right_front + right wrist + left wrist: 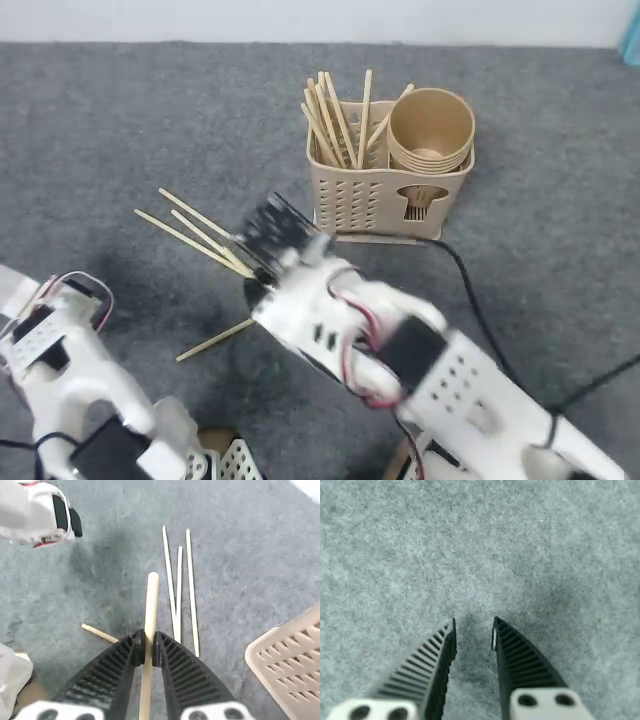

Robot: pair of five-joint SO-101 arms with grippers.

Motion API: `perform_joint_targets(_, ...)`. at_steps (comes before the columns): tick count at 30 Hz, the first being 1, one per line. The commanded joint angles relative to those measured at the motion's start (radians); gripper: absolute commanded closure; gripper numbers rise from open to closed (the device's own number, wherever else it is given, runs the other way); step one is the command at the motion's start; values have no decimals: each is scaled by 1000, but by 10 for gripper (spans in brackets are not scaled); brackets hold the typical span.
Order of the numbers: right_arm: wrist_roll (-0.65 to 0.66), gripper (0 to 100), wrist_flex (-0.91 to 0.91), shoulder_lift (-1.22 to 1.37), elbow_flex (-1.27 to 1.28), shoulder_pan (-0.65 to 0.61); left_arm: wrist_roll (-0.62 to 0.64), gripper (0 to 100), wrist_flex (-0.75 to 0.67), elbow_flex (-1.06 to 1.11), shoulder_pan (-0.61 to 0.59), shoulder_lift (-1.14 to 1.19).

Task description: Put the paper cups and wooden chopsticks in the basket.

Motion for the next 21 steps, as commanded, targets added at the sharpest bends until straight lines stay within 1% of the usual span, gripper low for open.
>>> perform_joint_targets(1, -12, 991, -143, -193, 187, 28, -8, 889, -21, -28, 6, -3)
perform_joint_targets(4, -14, 991, -259, -320, 299, 90, -8, 889, -21, -28, 5, -3)
perform_joint_targets(7, -14, 991, -386, -412, 313, 191, -8, 889, -21, -28, 8, -3)
perform_joint_targets(9, -15, 991, -512, -441, 305, 259, -8, 889, -21, -28, 8, -3)
perform_joint_targets(16, -15, 991, -1046, -384, 301, 426, -8, 889, -21, -28, 5, -3)
perform_joint_targets(19, -11, 991, -1291, -291, 290, 486, -8, 889, -21, -28, 5, -3)
perform_joint_targets(21, -9, 991, -1406, -197, 247, 519, -8, 889, -21, -28, 5, -3)
